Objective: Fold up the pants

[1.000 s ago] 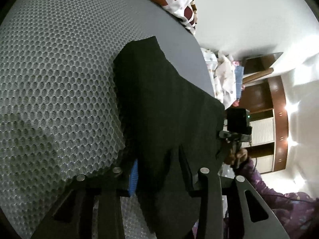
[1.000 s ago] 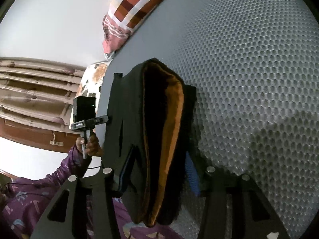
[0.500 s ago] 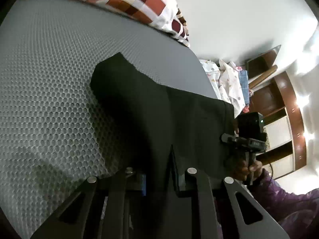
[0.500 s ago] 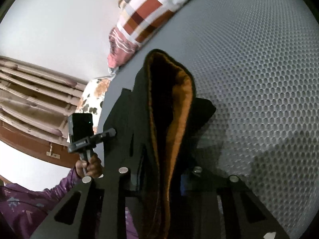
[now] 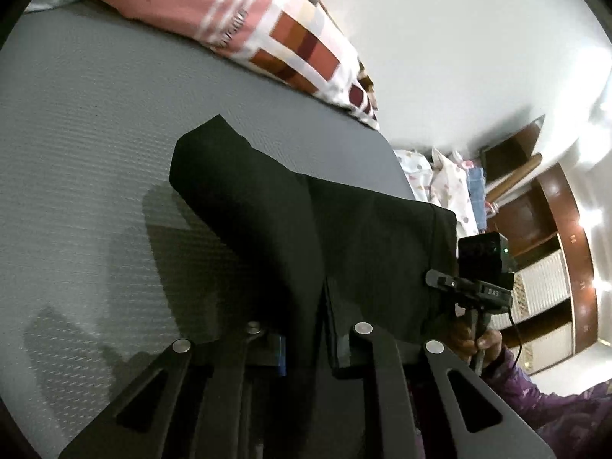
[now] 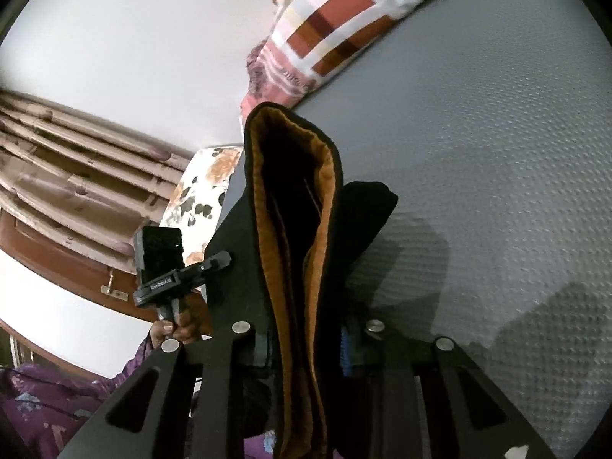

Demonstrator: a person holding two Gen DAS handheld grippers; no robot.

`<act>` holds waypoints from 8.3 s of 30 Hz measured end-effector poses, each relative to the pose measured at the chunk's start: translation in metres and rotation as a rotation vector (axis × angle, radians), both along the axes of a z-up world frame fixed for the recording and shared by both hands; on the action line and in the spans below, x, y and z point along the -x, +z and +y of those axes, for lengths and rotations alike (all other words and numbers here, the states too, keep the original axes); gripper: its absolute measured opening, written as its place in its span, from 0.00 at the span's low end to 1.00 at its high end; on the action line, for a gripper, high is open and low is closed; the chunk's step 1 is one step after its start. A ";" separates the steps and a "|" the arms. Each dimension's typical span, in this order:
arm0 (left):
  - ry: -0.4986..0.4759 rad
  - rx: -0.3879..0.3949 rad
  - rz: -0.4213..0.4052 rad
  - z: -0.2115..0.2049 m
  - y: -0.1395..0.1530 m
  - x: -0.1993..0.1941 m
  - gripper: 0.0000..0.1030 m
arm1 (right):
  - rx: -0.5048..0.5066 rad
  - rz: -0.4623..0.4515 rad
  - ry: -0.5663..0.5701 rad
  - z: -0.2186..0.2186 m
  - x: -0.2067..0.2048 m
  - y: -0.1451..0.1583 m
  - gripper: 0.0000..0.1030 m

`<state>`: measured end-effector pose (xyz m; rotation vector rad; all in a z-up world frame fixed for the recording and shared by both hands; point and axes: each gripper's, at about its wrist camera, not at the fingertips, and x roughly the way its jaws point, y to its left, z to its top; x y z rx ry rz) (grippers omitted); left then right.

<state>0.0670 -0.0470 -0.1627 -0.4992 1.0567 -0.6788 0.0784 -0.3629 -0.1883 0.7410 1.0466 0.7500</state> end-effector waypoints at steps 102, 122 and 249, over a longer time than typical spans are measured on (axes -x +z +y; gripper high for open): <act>0.389 -0.373 -0.219 0.264 0.005 -0.154 0.14 | -0.032 0.005 0.150 0.117 -0.035 -0.012 0.20; 0.463 -0.473 -0.251 0.262 -0.028 -0.148 0.20 | 0.299 -0.164 0.072 0.138 0.011 -0.002 0.25; 0.581 -0.621 -0.317 0.257 -0.028 -0.138 0.47 | 0.718 -0.383 -0.092 0.175 0.006 0.000 0.91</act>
